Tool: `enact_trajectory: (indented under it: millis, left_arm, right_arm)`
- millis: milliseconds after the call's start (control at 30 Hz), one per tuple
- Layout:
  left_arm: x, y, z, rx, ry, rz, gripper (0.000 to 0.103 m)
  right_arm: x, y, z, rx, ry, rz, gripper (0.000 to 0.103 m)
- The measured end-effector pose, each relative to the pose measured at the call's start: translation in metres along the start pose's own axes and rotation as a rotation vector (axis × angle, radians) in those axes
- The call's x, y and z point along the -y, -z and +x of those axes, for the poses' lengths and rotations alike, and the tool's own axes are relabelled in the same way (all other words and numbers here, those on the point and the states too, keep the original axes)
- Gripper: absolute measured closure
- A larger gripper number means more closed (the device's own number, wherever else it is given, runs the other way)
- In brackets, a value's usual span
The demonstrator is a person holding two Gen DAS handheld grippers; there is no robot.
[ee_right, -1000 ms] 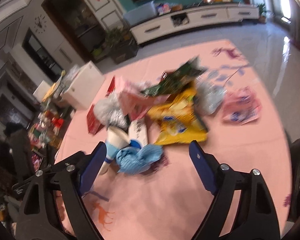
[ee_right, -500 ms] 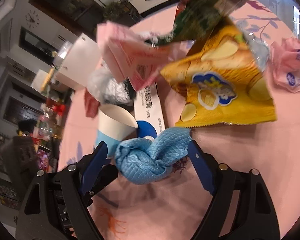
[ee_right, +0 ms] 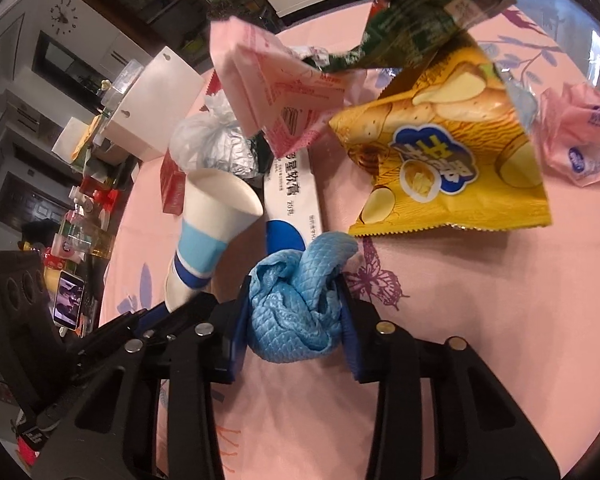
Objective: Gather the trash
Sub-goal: 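Grasp the paper cup with the left tool while the right tool grasps the blue cloth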
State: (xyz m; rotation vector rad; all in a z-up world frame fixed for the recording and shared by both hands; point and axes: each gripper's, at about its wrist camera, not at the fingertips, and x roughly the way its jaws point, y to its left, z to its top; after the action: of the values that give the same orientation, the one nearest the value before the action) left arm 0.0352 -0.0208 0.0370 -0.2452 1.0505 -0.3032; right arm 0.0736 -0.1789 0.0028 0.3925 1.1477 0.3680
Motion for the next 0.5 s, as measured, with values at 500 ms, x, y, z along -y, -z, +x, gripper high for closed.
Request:
enact_trajectory:
  millis: [500]
  left_arm:
    - [0.005, -0.008, -0.049, 0.095, 0.063, -0.019, 0.099]
  right_arm:
    - [-0.011, 0.013, -0.064, 0.147, 0.021, -0.042, 0.065]
